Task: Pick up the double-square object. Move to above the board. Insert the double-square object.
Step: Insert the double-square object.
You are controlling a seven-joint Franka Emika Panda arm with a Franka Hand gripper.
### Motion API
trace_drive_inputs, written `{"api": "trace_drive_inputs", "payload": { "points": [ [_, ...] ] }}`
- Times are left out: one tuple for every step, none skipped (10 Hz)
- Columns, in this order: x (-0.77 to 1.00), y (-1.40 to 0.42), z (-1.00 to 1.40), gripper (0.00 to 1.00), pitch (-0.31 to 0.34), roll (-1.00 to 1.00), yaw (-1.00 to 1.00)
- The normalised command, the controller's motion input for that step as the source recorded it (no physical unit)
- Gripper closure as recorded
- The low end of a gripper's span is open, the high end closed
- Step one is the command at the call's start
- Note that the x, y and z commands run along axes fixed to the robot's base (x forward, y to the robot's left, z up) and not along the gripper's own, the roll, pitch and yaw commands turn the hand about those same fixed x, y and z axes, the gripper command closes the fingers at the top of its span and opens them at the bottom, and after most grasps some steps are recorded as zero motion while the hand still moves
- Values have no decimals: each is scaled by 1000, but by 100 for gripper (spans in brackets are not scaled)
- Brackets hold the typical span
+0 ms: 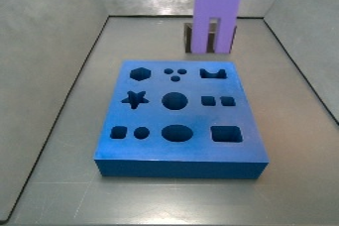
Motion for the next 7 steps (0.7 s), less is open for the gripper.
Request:
{"api": "trace_drive_inputs", "payload": {
  "points": [
    [334, -194, -349, 100, -66, 0, 17],
    [377, -183, -357, 100, -46, 0, 29],
    [386, -166, -363, 100, -49, 0, 43],
    [331, -189, -351, 100, -77, 6, 34],
    [309, -171, -334, 100, -86, 34, 40],
    [169, -169, -314, 100, -94, 117, 23],
    [263, -103, -314, 100, -74, 120, 43]
  ]
}}
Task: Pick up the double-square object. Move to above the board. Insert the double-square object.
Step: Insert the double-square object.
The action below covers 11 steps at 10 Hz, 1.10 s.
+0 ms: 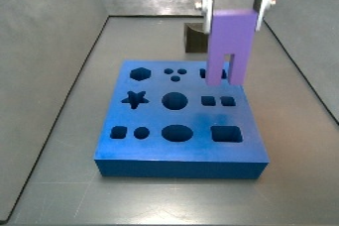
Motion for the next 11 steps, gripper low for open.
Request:
{"api": "trace_drive_inputs", "payload": {
  "points": [
    [346, -23, -323, 100, -37, 177, 57],
    [251, 0, -317, 100, -11, 431, 9],
    [74, -29, -429, 100, -43, 571, 0],
    [9, -23, -431, 100, -71, 531, 0],
    [0, 0, -189, 100, -86, 206, 0],
    [0, 0, -17, 100, 0, 0, 0],
    [-51, -80, -249, 100, 0, 131, 0],
    [-120, -143, -314, 100, 0, 143, 0],
    [0, 0, 0, 100, 0, -6, 0],
    [0, 0, -17, 100, 0, 0, 0],
    [97, -37, -94, 100, 0, 0, 0]
  ]
}}
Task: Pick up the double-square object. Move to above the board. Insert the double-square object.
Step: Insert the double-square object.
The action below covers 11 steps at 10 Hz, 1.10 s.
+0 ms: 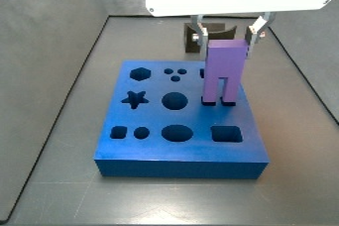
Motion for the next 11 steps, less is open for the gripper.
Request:
{"api": "trace_drive_inputs", "payload": {
  "points": [
    [97, -100, -229, 100, 0, 66, 0],
    [60, -103, -249, 100, 0, 69, 0],
    [69, -60, -171, 100, 0, 0, 0],
    [69, -34, -154, 100, 0, 0, 0],
    [83, -74, -249, 100, 0, 77, 0],
    [57, -89, -306, 100, 0, 146, 0],
    [0, -86, -443, 100, 0, 217, 0],
    [-9, -114, -551, 100, 0, 274, 0],
    [0, -94, -523, 100, 0, 271, 0],
    [-26, 106, 0, 100, -89, -189, 0],
    [0, 0, 0, 100, 0, 11, 0]
  ]
}}
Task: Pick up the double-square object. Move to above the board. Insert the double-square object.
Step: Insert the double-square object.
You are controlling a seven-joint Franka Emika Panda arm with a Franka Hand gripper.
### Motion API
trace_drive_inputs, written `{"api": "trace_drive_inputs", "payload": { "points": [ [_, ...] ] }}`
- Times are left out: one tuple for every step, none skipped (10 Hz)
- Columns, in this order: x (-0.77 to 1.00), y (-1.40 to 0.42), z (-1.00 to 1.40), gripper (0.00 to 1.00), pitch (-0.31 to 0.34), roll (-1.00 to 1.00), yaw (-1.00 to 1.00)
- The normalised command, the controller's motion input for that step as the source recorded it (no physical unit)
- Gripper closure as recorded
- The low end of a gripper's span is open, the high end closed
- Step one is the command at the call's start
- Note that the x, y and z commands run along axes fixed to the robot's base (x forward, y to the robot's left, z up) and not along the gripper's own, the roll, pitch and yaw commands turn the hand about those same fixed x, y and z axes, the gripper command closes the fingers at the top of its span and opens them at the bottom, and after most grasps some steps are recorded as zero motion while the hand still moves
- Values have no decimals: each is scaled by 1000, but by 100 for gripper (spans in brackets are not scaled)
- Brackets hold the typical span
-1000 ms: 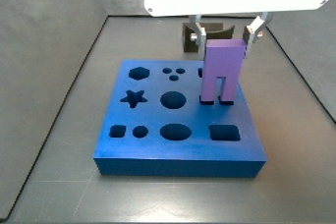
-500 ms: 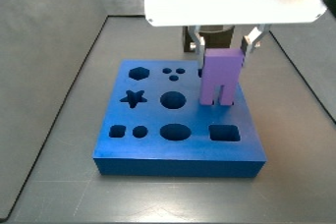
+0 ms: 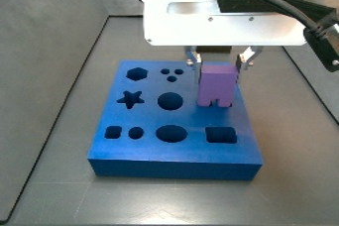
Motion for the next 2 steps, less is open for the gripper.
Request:
{"api": "trace_drive_inputs", "payload": {
  "points": [
    [0, 0, 0, 0, 0, 0, 0],
    [0, 0, 0, 0, 0, 0, 0]
  ]
}}
